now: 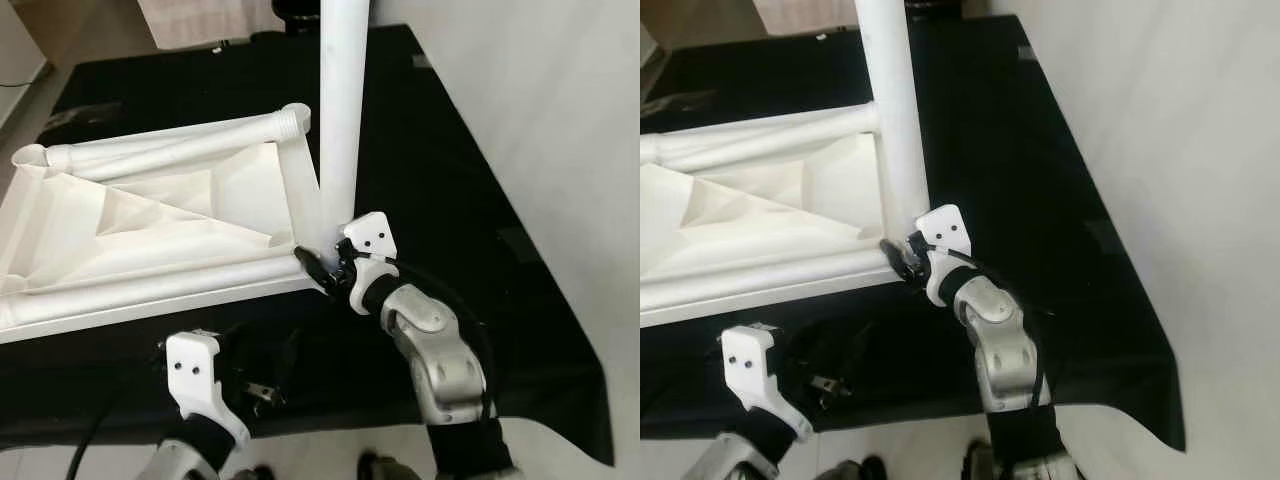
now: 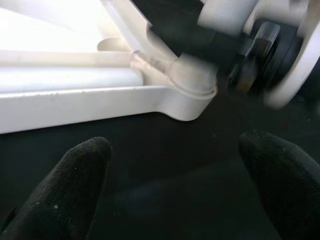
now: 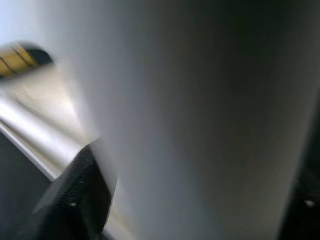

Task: Building children table

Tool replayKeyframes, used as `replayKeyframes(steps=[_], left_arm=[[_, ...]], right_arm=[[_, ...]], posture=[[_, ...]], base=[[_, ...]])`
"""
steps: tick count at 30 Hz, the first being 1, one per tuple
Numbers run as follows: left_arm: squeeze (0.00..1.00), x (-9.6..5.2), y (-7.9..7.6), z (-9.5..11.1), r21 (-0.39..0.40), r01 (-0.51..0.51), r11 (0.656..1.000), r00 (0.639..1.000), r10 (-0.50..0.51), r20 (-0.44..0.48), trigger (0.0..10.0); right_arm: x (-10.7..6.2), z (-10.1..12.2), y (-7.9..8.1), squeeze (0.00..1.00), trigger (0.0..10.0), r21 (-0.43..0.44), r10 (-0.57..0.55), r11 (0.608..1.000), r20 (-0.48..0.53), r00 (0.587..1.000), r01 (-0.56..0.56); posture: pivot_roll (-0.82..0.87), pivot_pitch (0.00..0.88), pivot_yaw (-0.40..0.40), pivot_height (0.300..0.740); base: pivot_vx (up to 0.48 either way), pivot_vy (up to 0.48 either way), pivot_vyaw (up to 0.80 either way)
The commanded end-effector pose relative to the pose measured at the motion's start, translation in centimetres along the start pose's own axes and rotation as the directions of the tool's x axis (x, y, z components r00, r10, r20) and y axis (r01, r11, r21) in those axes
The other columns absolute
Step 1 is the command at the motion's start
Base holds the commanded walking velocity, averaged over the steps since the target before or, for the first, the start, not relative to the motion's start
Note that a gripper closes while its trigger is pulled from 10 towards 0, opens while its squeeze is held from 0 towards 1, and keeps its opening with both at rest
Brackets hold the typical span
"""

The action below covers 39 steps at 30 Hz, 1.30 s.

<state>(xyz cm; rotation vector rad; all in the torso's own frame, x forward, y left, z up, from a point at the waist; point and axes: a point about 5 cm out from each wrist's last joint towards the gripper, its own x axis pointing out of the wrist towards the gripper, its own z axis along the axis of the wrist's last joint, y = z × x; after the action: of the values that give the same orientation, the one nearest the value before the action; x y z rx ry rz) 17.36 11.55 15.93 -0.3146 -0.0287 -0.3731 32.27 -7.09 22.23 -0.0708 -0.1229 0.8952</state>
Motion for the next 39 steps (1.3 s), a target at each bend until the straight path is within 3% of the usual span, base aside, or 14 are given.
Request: replayKeyframes(steps=[1,5,6,7,8,15,16,19,20,21,34,36,38,39], left_arm=[[0.00,-0.4,0.0,-0.3,-0.003,-0.007,1.000,1.000,0.007,-0.018,10.0],[0.00,-0.4,-0.1,-0.3,-0.005,-0.007,1.000,1.000,0.007,-0.017,10.0],[0.00,-0.4,-0.2,-0.3,-0.005,-0.007,1.000,1.000,0.007,-0.017,10.0],[0.00,-0.4,-0.2,-0.3,-0.005,-0.007,1.000,1.000,0.007,-0.017,10.0],[0.00,-0.6,-0.3,-0.2,-0.005,-0.009,1.000,1.000,0.009,-0.018,10.0],[0.00,-1.0,-0.6,-0.2,-0.004,-0.013,1.000,0.999,0.013,-0.029,10.0],[0.00,-1.1,-0.6,-0.2,-0.005,-0.012,1.000,0.999,0.012,-0.031,10.0],[0.00,-1.1,-0.7,-0.3,-0.006,-0.012,1.000,0.999,0.012,-0.033,10.0],[0.00,-1.1,-0.7,-0.2,-0.006,-0.011,1.000,0.999,0.011,-0.033,10.0],[0.00,-1.1,-0.8,-0.3,-0.007,-0.011,1.000,0.999,0.011,-0.034,10.0],[0.00,-0.9,-0.7,-0.3,-0.013,-0.008,1.000,1.000,0.007,-0.030,10.0],[0.00,-0.9,-0.6,-0.3,-0.012,-0.008,1.000,1.000,0.008,-0.027,10.0],[0.00,-0.9,-0.6,-0.3,-0.012,-0.008,1.000,1.000,0.008,-0.027,10.0],[0.00,-0.9,-0.5,-0.3,-0.010,-0.009,1.000,1.000,0.008,-0.026,10.0]], right_arm=[[0.1,0.3,0.2,1.00,10.0,0.015,0.249,0.968,0.032,0.968,-0.249],[-0.2,0.3,-0.9,1.00,10.0,0.005,0.381,0.925,0.005,0.925,-0.381],[-0.3,0.4,-1.7,0.66,10.0,0.016,0.419,0.908,0.001,0.908,-0.419],[-0.3,0.4,-1.7,0.66,10.0,0.016,0.419,0.908,0.001,0.908,-0.419],[0.1,0.9,-2.8,0.00,10.0,0.022,0.437,0.899,0.008,0.899,-0.437],[1.2,2.7,-4.6,0.00,10.0,0.022,0.516,0.856,0.005,0.856,-0.516],[1.3,2.9,-4.8,0.00,8.1,0.020,0.535,0.844,0.000,0.845,-0.535],[1.3,3.0,-4.9,0.00,7.6,0.023,0.560,0.828,-0.004,0.828,-0.560],[1.2,3.1,-5.1,0.00,0.6,0.023,0.576,0.817,-0.007,0.817,-0.576],[1.2,3.1,-5.2,0.00,0.0,0.024,0.595,0.804,-0.010,0.804,-0.595],[-0.4,1.8,-6.2,0.00,0.0,-0.007,0.491,0.871,-0.011,0.871,-0.491],[-0.7,-0.9,-5.0,0.00,0.0,0.030,0.231,0.973,-0.072,0.970,-0.229],[-0.7,-0.9,-5.0,0.00,0.0,0.030,0.231,0.973,-0.072,0.970,-0.229],[-0.9,-2.7,-4.1,0.00,0.0,0.035,-0.007,0.999,-0.144,0.989,0.012]], posture=[[0.03,0.254,0.028,0.740],[0.03,0.256,0.027,0.740],[0.05,0.257,0.025,0.740],[0.05,0.257,0.025,0.740],[0.07,0.262,0.032,0.740],[0.09,0.266,0.035,0.740],[0.09,0.268,0.034,0.740],[0.09,0.269,0.033,0.740],[0.09,0.270,0.033,0.740],[0.09,0.270,0.033,0.740],[0.04,0.281,0.024,0.740],[0.02,0.279,0.014,0.740],[0.02,0.279,0.014,0.740],[0.02,0.279,0.014,0.740]], base=[[0.000,0.000,0.00],[0.000,0.000,0.00],[0.000,0.000,0.00],[0.000,0.000,0.00],[0.000,0.000,0.00],[0.000,0.000,0.00],[0.000,0.000,0.00],[0.000,0.000,0.00],[0.000,0.000,0.00],[0.000,0.000,0.00],[0.000,0.000,0.00],[0.000,0.000,0.00],[0.000,0.000,0.00],[0.000,0.000,0.00]])
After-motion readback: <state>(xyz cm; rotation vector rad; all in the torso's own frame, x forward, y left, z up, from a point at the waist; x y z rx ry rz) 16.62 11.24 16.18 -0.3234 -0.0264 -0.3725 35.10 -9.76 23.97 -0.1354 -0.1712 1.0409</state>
